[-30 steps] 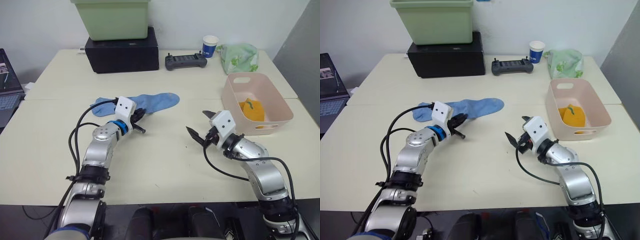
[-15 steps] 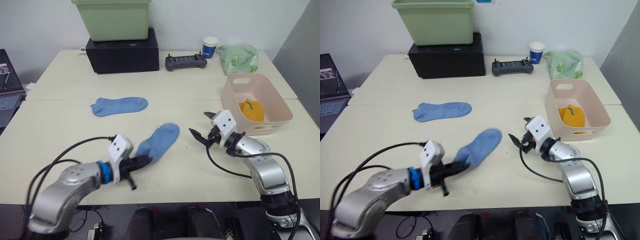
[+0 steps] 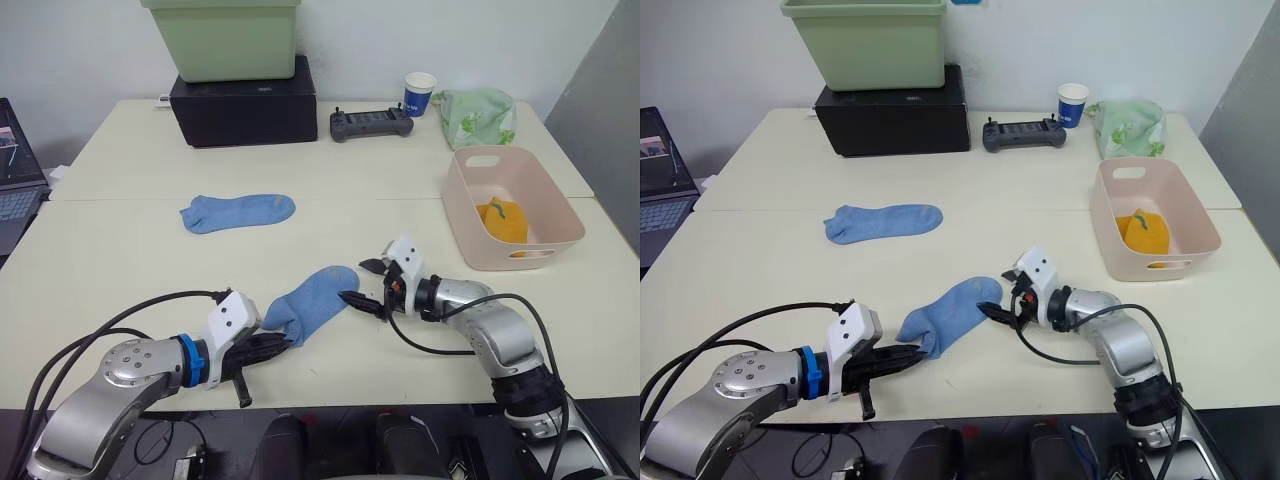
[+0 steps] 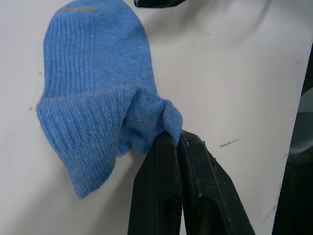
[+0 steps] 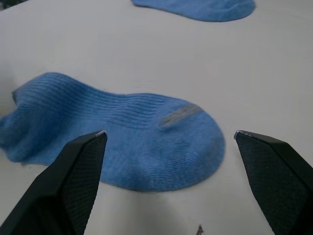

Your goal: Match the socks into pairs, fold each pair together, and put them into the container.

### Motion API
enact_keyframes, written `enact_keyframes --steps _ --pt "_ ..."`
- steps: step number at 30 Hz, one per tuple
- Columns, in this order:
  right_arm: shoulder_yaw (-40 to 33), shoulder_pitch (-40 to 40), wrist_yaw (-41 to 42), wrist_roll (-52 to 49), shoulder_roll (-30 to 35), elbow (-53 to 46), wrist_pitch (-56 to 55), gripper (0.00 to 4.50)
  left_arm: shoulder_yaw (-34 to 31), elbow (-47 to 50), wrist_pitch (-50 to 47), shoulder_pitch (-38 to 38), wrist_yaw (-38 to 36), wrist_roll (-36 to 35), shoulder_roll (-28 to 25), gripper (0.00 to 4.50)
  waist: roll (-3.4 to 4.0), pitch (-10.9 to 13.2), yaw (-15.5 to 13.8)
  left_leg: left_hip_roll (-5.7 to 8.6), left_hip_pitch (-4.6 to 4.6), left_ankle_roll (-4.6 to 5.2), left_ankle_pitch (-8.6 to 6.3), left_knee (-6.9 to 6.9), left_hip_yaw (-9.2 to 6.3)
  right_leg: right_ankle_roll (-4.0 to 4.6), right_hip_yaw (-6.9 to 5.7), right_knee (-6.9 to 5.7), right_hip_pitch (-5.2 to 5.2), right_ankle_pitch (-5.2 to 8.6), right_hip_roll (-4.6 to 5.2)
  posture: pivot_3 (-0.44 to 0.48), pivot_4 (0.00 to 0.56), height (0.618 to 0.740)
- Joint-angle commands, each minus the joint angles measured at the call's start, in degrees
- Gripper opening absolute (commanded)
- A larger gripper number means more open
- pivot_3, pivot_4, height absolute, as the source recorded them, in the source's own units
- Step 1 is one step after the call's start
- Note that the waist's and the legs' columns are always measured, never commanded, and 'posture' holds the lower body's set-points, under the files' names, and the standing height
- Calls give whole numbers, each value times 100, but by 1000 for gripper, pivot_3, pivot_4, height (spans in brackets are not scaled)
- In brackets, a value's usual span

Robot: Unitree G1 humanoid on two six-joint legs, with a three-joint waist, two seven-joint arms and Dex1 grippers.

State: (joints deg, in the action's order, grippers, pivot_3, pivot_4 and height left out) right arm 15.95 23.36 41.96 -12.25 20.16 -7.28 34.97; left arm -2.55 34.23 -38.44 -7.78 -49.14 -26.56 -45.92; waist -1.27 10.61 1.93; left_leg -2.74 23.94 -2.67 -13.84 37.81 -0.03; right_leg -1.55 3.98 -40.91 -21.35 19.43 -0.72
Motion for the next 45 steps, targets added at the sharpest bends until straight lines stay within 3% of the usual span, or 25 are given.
enact_keyframes --steps 1,13,21,28,33,38,41,45 --pt "270 115 -50 384 69 127 -360 4104 -42 60 168 -74 -17 52 -65 0 0 0 2 0 0 0 0 0 0 0 0 0 0 0 0 0 150 740" --pt "225 -172 -116 442 67 -305 -461 22 -14 -4 235 -2 62 30 9 0 0 0 -1 0 1 0 0 0 0 0 0 1 1 0 0 0 150 740" --pt "-89 56 -205 390 61 -254 -608 22 257 229 -393 386 165 -531 256 0 0 0 -3 3 2 0 0 1 -1 0 -2 1 3 0 -1 0 150 740" --pt "240 1008 256 548 -268 1235 -1214 22 1329 -339 -683 1451 503 -351 1135 0 -1 0 -4 6 2 0 0 2 -1 0 -2 1 2 0 -10 0 150 740" --pt "314 1328 667 597 -309 1808 -1479 22 1562 -794 -416 1758 633 -158 1572 0 -2 0 -5 4 5 0 0 4 -1 0 0 1 0 -1 -9 0 150 740" --pt "200 1286 665 665 -300 1888 -1685 0 1508 -695 -496 1723 537 -319 1590 1246 -1 1 -4 3 5 0 0 4 -3 1 -1 0 0 -1 -9 0 150 740" --pt "-46 1168 665 351 -367 1648 -1465 760 1340 -543 -578 1678 430 -489 1424 2259 -1 1 -4 2 5 -1 0 4 -3 0 -1 -1 0 -1 -8 0 150 740" --pt "-313 975 596 179 -243 1145 -1184 2192 869 -195 -793 1470 1 -994 830 3541 -1 1 -3 0 5 -1 0 3 -6 0 -2 -1 0 -1 -4 0 150 740"
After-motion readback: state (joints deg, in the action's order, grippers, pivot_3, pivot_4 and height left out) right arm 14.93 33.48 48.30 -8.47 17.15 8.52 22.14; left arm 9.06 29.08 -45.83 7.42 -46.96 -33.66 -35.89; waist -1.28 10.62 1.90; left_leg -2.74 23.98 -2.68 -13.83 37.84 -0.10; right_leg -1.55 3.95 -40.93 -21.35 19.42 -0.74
